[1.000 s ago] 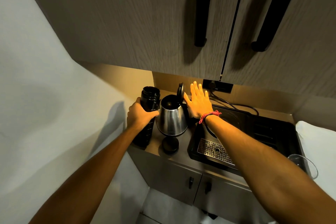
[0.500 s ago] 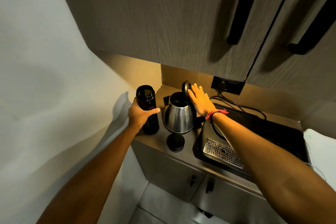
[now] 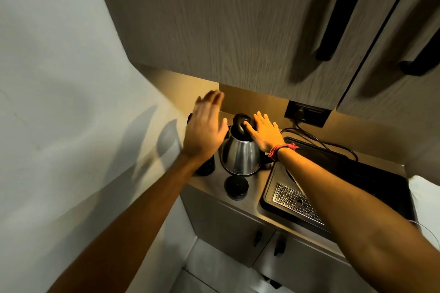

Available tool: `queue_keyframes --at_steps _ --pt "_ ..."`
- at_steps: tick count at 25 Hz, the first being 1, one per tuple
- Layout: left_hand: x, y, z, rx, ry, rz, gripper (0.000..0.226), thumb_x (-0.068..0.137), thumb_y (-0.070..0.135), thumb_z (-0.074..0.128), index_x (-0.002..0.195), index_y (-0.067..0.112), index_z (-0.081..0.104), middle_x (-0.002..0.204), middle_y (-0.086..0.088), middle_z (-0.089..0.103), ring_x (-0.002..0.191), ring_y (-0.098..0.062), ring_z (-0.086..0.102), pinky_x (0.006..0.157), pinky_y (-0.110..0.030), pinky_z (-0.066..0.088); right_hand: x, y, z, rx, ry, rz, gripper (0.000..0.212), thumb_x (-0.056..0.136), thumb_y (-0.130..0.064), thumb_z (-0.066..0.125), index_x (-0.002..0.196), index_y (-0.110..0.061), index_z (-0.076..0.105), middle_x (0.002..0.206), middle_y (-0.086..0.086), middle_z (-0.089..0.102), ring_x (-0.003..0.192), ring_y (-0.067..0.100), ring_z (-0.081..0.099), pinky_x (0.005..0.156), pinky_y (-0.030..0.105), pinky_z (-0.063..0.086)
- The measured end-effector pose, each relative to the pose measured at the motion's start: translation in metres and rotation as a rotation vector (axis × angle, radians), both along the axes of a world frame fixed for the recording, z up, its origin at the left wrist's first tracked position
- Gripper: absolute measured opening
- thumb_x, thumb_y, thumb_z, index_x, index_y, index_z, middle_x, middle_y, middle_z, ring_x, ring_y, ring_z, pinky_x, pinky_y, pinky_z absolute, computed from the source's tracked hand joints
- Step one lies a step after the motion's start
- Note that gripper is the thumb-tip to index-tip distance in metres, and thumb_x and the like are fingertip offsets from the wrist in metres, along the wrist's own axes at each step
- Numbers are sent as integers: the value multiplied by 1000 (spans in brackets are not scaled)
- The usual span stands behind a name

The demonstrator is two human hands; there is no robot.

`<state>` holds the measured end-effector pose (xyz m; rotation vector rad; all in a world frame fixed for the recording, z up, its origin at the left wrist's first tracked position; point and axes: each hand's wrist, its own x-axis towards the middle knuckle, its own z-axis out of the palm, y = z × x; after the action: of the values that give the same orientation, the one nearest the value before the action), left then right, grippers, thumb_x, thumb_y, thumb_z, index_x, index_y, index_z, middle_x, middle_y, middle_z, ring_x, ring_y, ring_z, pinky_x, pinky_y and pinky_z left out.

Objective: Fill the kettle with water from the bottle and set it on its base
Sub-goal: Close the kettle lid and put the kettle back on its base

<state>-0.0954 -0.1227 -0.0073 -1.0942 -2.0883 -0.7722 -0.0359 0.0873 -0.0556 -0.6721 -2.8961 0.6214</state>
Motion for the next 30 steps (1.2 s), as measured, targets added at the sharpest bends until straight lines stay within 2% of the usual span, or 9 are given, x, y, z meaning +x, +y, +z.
queue_keyframes --at_steps 2,4,7,13,20,22,25,27,30 --pt "18 26 -9 -279 -48 -75 68 94 15 54 155 2 28 161 -16 32 149 -29 31 120 -44 32 1 -2 -1 47 -34 -1 79 93 -66 22 151 -12 29 163 9 20 151 29 14 120 55 12" --pt "25 47 -22 -501 -269 -45 77 94 11 55 159 4 13 167 -14 14 154 -28 14 124 -40 22 3 -3 -4 94 -46 6 80 94 -66 21 152 -13 26 164 8 18 152 29 9 120 55 10" --pt "17 62 -35 -705 -532 8 86 96 15 56 159 5 -2 168 -13 -5 155 -27 -4 126 -41 11 8 -4 -8 102 -25 9 74 97 -62 17 154 -16 20 165 5 12 153 28 2 122 54 5" --pt "9 67 -53 -785 -535 36 103 89 22 66 158 8 -9 168 -11 -10 155 -26 -5 124 -45 1 16 -8 -20 199 22 34 56 101 -50 12 154 -31 13 166 -4 0 153 27 -7 120 56 -4" --pt "15 66 -50 -778 -578 33 103 90 21 67 159 7 -8 167 -13 -12 155 -28 -3 125 -44 8 17 -13 -16 268 15 59 59 101 -50 13 154 -24 18 166 0 -2 153 27 -5 122 55 1" --pt "28 52 -58 -574 -513 2 93 90 16 65 159 5 4 168 -17 1 153 -31 11 121 -44 22 28 -23 -23 312 78 97 61 101 -49 16 154 -17 19 166 3 4 153 26 1 123 52 7" --pt "62 17 -101 -347 -340 -34 66 84 17 62 145 2 42 146 -18 48 133 -34 50 104 -43 49 54 -35 -44 433 151 150 62 103 -43 23 155 -12 13 165 8 6 153 25 3 123 49 11" --pt "79 2 -130 -410 -374 14 56 85 37 61 132 8 51 127 -10 55 117 -29 56 91 -38 50 73 -43 -61 522 172 249 63 101 -35 28 155 -10 8 165 11 2 153 26 0 123 49 10" --pt "87 0 -152 -629 -542 110 79 84 64 60 140 10 44 136 -9 51 127 -27 48 100 -43 43 91 -56 -80 533 157 419 69 93 -31 27 155 -8 10 164 14 10 153 28 9 123 50 11"
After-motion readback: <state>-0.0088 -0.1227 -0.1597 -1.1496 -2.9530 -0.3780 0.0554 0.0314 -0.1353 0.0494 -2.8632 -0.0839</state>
